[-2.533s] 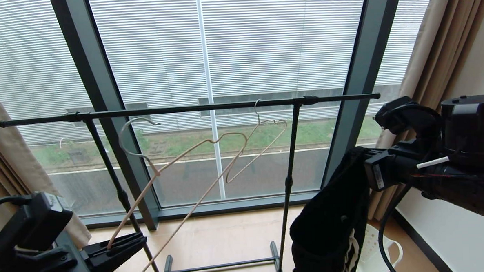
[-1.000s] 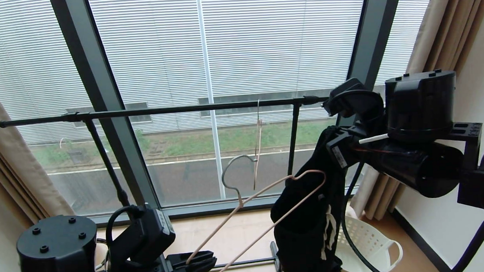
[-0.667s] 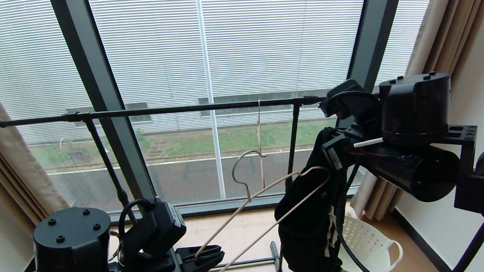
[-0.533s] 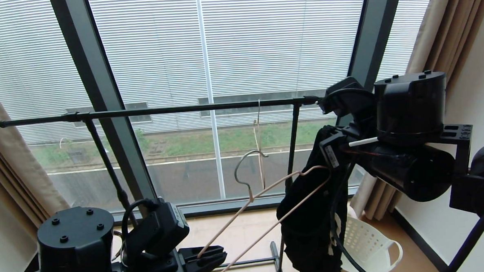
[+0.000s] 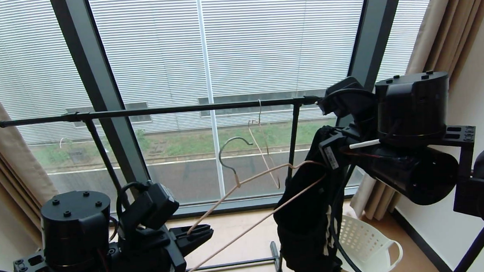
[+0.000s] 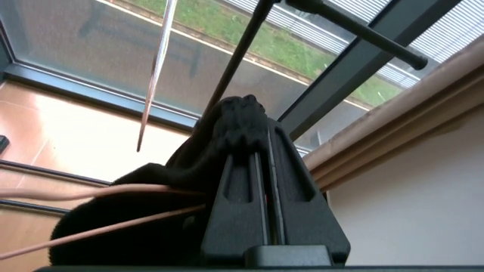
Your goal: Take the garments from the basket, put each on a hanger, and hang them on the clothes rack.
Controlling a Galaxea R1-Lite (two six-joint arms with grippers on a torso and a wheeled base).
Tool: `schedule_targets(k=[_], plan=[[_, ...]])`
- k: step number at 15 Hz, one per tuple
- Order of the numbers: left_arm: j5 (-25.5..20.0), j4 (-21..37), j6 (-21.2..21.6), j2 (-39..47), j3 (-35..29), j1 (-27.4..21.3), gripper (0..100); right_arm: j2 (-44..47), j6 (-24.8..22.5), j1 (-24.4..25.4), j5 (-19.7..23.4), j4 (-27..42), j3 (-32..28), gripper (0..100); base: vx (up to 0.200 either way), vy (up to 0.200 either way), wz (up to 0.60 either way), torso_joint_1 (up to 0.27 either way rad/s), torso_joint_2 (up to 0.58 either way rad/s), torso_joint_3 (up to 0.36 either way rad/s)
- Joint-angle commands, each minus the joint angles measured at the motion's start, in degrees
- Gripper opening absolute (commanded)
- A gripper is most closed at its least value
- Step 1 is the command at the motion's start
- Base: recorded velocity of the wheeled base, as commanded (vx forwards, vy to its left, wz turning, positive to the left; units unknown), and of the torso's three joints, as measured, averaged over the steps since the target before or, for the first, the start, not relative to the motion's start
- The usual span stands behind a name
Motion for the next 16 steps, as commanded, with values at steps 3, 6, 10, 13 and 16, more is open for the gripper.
schedule_targets(k=[3, 6, 10, 13, 16], plan=[[0.01, -0.02, -0.07, -2.38, 0.56, 3.21, 0, -0.07, -0.01, -0.35, -0.51, -0.14, -0.96, 0, 0.0, 0.0, 0.0, 0.0, 0.0, 0.0], [-0.16, -0.02, 0.1, -5.19, 2.49, 1.19, 0, 2.75, 0.78, -0.44, -5.09, -0.06, -4.3, 0, 0.0, 0.0, 0.0, 0.0, 0.0, 0.0], [-0.25, 0.07, 0.46, -5.19, 2.41, -2.94, 0, 4.86, 1.22, -0.44, -6.58, -0.06, -6.85, 0, 0.0, 0.0, 0.0, 0.0, 0.0, 0.0], [-0.25, -0.02, 1.77, -1.5, 1.09, -4.52, 0, 4.5, 1.39, -0.35, -6.49, -0.06, -6.76, 0, 0.0, 0.0, 0.0, 0.0, 0.0, 0.0], [0.54, -0.02, 1.86, 2.9, -2.16, -4.08, 0, 2.92, 2.89, -0.09, -6.58, 0.38, -5.97, 0, 0.0, 0.0, 0.0, 0.0, 0.0, 0.0]])
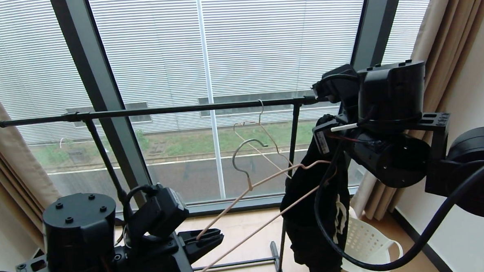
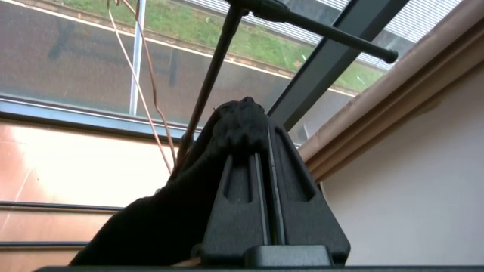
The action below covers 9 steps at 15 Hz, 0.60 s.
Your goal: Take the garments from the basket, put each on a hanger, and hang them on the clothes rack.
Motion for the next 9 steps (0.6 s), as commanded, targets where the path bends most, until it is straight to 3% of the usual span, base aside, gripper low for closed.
schedule_targets(k=[1, 6, 9], plan=[[2.16, -0.02, 0.01, 4.05, -2.85, 1.39, 0, -1.96, -0.02, 0.1, -0.01, 0.01, 1.63, 0, 0.0, 0.0, 0.0, 0.0, 0.0, 0.0], [5.06, -0.02, -0.43, 4.23, -6.1, 6.75, 0, -3.02, 0.07, 0.1, 0.08, -0.08, 2.77, 0, 0.0, 0.0, 0.0, 0.0, 0.0, 0.0], [5.32, -0.02, -0.52, 4.58, -6.71, 7.02, 0, -2.84, 0.07, 1.86, -0.01, -0.08, 2.77, 0, 0.0, 0.0, 0.0, 0.0, 0.0, 0.0]])
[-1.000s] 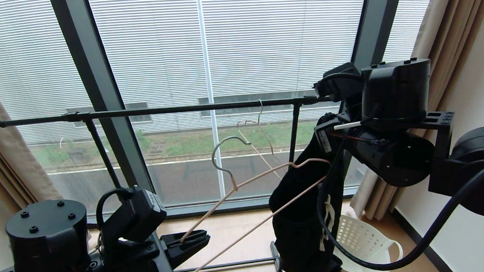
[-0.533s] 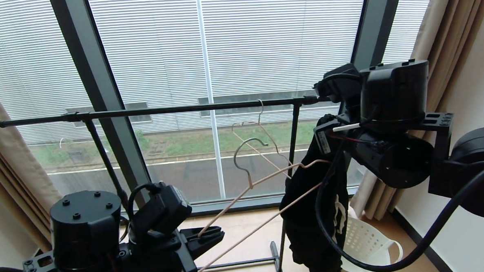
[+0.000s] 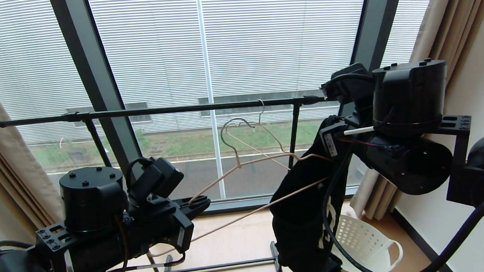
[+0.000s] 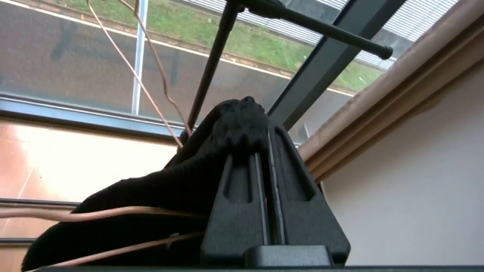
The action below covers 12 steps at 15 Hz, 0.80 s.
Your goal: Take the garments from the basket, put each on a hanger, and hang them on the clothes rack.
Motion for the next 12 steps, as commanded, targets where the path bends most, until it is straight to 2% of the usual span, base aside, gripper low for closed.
schedule_targets(k=[1, 4, 12], plan=[[0.51, -0.02, -0.09, 0.56, -0.75, 0.33, 0, -0.02, -0.04, 0.95, -0.05, 0.03, 0.21, 0, 0.0, 0.0, 0.0, 0.0, 0.0, 0.0], [1.3, -0.02, -0.71, 0.74, -1.01, 3.58, 0, -1.69, -0.04, 0.16, -0.05, -0.15, 0.65, 0, 0.0, 0.0, 0.0, 0.0, 0.0, 0.0], [1.3, -0.02, -0.71, 1.35, -2.51, 8.59, 0, -3.19, -0.12, -1.51, -0.05, -0.06, 1.01, 0, 0.0, 0.0, 0.0, 0.0, 0.0, 0.0]])
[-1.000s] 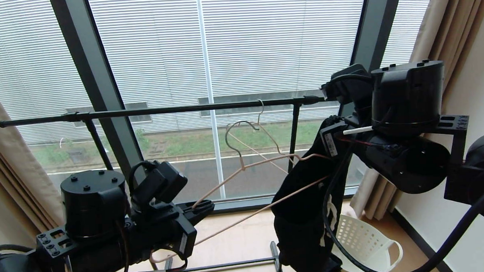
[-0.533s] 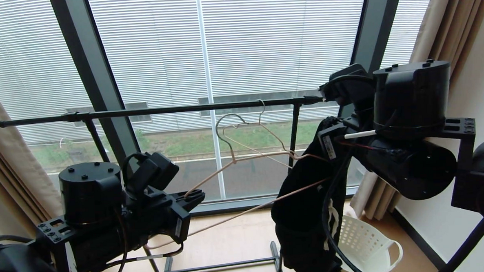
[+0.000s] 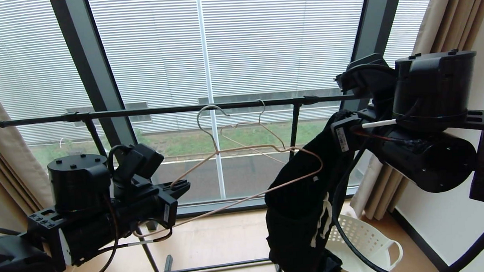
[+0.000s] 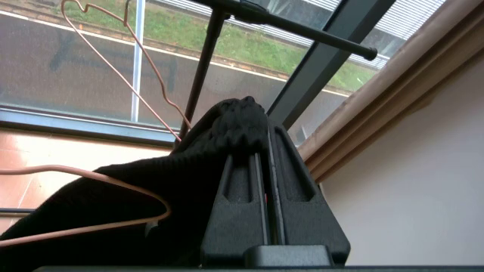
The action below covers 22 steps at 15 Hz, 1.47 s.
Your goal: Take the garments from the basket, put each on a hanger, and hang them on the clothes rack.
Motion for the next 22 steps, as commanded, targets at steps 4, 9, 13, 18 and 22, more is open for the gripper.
schedule_targets(k=[4, 9, 13, 18, 22], plan=[[0.19, -0.02, 0.36, 1.93, -0.14, -0.46, 0, 0.21, -0.04, 0.22, 0.02, 0.08, -0.31, 0, 0.0, 0.0, 0.0, 0.0, 0.0, 0.0], [3.26, -0.02, 0.19, 2.01, -0.06, -6.44, 0, 2.23, 0.05, 2.24, 0.02, -0.01, -0.83, 0, 0.0, 0.0, 0.0, 0.0, 0.0, 0.0], [5.99, -0.02, 0.19, 2.28, -0.93, -7.32, 0, 2.49, 0.05, 2.33, -0.78, -0.01, -1.27, 0, 0.0, 0.0, 0.0, 0.0, 0.0, 0.0], [16.27, -1.43, -0.25, 4.56, -4.01, -10.13, 0, 6.18, -0.04, 4.17, -9.65, -0.54, -4.88, 0, 0.0, 0.0, 0.0, 0.0, 0.0, 0.0], [21.72, -7.14, -0.25, 6.41, -3.31, -11.54, 0, 6.71, -0.04, 4.17, -10.36, -0.54, -5.84, 0, 0.0, 0.0, 0.0, 0.0, 0.0, 0.0]])
